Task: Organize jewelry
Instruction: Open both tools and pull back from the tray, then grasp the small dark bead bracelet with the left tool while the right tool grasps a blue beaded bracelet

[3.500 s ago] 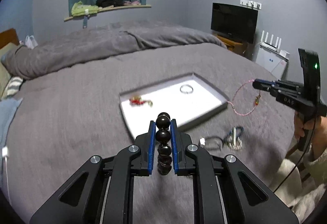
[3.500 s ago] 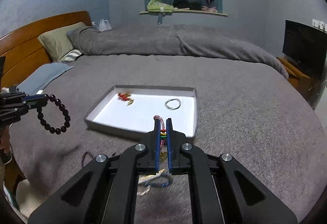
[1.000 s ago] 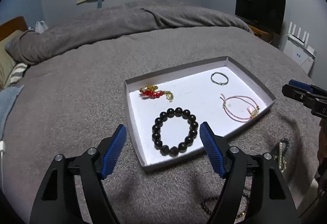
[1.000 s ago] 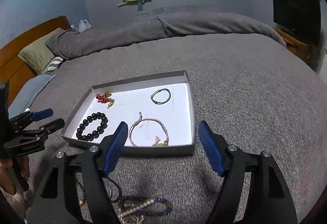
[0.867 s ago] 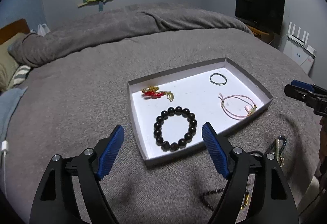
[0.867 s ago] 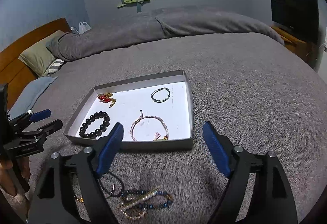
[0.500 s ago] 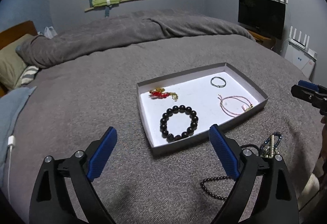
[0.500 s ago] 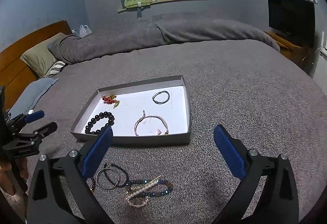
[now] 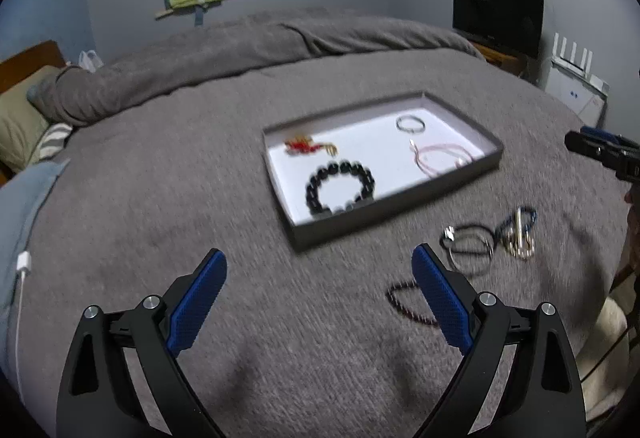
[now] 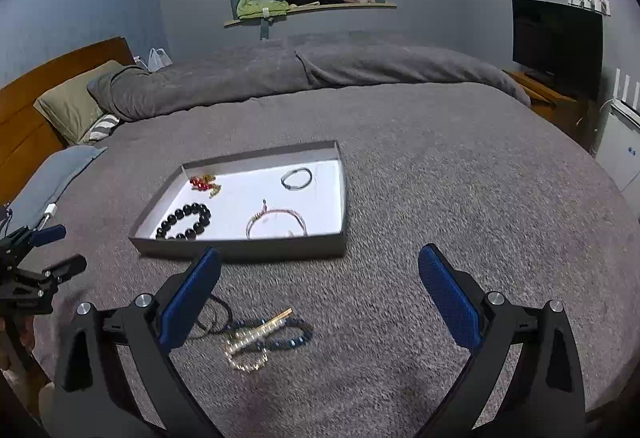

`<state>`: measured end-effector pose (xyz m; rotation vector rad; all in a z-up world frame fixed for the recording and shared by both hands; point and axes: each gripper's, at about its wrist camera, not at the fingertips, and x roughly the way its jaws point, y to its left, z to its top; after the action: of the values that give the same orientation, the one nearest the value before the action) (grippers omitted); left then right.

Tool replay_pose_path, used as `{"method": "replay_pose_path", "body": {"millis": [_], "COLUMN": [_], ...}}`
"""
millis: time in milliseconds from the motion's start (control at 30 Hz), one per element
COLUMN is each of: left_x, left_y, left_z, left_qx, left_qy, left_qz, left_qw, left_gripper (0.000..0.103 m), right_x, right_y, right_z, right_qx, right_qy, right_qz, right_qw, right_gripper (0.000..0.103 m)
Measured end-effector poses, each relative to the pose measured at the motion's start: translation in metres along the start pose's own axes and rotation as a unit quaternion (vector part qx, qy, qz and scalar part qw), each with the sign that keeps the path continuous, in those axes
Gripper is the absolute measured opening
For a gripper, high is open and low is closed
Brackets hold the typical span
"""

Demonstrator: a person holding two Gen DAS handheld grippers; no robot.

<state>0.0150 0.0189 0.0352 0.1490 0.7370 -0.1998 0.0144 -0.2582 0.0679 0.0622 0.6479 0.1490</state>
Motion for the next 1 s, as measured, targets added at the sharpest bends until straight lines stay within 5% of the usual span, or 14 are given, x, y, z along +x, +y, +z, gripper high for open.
{"method": "replay_pose_path", "body": {"millis": [300, 1000], "left_x": [0.028, 0.049], "left_y": [-0.022, -0.032], "left_z": [-0.029, -0.030], "left_qx": [-0.013, -0.028], "left_qy": [0.049, 0.056], "left_qz": [-0.041, -0.049], "left_qw": [0.9978, 0.9968], "left_gripper": [0.093, 0.092], "right_x": [0.010, 0.038], "right_y": [-0.002, -0.009], "right_z": [-0.030, -0.057], "right_qx": [-0.024, -0.034], "right_qy": [0.033, 0.074], "right_qz": [-0.008, -0.006], "right_qw": [0.999, 0.997], "right_gripper": [0.098, 0.097]}}
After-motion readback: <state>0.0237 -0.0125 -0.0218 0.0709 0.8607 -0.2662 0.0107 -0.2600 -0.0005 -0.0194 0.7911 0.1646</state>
